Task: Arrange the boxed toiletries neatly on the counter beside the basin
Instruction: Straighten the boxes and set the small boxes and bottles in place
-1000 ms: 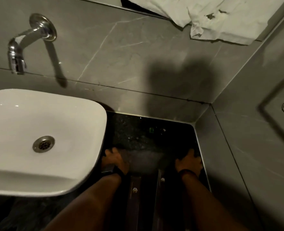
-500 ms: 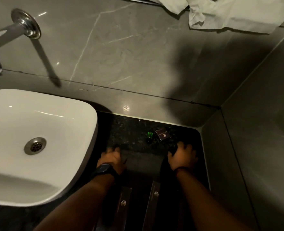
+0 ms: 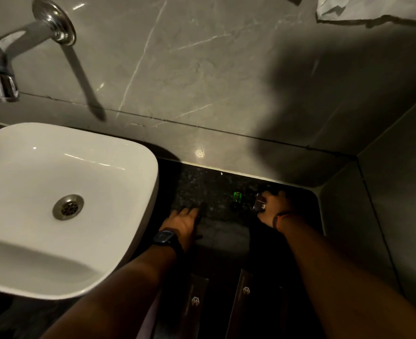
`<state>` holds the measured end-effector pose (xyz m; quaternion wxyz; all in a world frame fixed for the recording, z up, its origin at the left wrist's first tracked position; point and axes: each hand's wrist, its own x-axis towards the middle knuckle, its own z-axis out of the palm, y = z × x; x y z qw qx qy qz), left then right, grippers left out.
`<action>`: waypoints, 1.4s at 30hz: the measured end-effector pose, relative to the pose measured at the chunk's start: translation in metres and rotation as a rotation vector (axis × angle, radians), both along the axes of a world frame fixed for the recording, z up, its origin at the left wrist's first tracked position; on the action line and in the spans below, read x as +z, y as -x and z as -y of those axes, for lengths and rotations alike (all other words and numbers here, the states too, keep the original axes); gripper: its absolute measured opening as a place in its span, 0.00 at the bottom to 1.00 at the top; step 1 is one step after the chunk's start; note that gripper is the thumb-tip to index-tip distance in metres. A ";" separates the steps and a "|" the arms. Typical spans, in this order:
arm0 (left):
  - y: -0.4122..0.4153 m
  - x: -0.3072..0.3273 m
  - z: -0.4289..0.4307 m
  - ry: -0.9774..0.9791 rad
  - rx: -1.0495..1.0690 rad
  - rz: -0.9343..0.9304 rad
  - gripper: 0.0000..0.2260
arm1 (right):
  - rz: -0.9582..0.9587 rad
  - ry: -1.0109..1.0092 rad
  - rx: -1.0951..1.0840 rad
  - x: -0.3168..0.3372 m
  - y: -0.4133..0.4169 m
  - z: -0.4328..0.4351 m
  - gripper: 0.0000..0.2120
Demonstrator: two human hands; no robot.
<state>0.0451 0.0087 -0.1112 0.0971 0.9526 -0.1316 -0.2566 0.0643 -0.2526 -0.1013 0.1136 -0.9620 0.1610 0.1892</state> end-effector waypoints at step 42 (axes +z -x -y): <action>-0.059 0.023 0.142 0.223 0.401 0.029 0.22 | 0.300 -0.276 -0.473 0.002 0.107 0.032 0.16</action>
